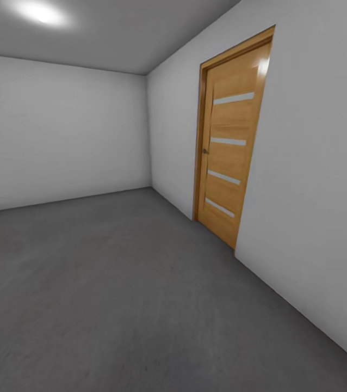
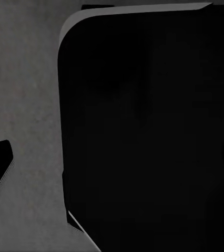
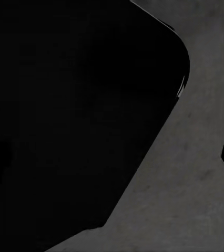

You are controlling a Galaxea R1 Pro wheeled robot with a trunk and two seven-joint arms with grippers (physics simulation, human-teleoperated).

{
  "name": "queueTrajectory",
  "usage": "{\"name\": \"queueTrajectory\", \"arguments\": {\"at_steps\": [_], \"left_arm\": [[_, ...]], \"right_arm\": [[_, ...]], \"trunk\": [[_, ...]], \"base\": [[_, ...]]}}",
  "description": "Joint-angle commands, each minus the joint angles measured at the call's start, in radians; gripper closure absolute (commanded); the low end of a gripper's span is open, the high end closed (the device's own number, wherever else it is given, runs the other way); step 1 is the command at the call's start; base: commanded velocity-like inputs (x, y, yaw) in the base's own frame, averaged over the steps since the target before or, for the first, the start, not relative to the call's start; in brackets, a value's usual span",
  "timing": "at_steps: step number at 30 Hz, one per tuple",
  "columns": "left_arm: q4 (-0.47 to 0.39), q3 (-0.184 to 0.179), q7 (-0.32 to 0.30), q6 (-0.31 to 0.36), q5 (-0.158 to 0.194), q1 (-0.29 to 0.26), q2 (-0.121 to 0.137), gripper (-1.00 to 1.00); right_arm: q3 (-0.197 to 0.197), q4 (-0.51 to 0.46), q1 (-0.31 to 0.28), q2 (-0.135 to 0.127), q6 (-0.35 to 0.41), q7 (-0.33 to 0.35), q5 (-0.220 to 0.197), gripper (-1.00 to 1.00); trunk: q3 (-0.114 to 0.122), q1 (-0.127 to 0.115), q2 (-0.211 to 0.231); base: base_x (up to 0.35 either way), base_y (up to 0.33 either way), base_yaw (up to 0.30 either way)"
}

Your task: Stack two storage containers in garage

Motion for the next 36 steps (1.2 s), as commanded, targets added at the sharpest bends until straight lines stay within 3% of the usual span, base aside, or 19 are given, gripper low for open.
{"name": "queueTrajectory", "arguments": {"at_steps": [1, 36], "left_arm": [[0.0, 0.0, 0.0, -0.001, 0.001, 0.0, 0.0, -1.0], [0.0, 0.0, 0.0, -0.001, 0.001, 0.0, 0.0, -1.0]], "right_arm": [[0.004, 0.0, 0.0, 0.0, -0.003, 0.0, -0.004, -1.0], [0.005, 0.0, 0.0, 0.0, -0.003, 0.0, -0.004, -1.0]], "trunk": [[-0.001, 0.001, 0.0], [-0.001, 0.001, 0.0]], "base": [[0.324, 0.0, 0.0], [0.324, 0.0, 0.0]]}}
